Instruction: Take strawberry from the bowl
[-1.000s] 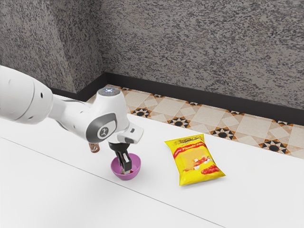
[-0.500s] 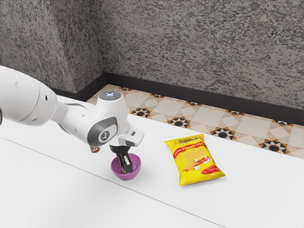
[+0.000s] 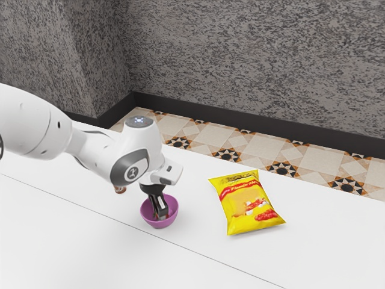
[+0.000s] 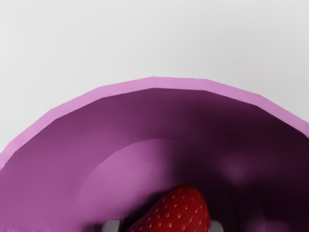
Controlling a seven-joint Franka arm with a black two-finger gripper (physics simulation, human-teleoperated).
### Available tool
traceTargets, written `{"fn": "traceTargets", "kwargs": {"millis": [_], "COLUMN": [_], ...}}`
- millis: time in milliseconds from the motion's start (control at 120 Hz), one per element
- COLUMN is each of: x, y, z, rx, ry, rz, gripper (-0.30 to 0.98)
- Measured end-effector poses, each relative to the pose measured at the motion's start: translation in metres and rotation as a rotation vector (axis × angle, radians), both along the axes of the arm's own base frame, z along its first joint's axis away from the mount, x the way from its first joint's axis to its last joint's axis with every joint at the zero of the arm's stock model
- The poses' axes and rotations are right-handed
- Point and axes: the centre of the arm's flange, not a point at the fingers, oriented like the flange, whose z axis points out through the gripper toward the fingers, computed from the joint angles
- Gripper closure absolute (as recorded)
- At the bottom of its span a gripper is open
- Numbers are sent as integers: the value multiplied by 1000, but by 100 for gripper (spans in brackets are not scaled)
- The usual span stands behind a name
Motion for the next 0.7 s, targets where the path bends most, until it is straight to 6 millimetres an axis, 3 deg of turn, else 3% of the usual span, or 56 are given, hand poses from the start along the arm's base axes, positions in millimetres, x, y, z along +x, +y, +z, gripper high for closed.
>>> {"fn": "traceTargets", "kwargs": {"millis": [133,208,275,342,408,467,533,700], "x": [1,-1,-8,-21,-40,-55,-60,-59], "y": [-1,-12,-44,-104,-171,-203,-213,-213], "z": [13,45,77,90,85,74,64,55], "rx": [2,1,-4,-13,-26,-26,-21,-24], "ry": [-24,-69,-110,-126,-117,-99,-87,-69], "rz": [7,-7,-57,-150,-252,-297,-300,-272], "gripper": [67,70,71,73,74,74,75,41]}}
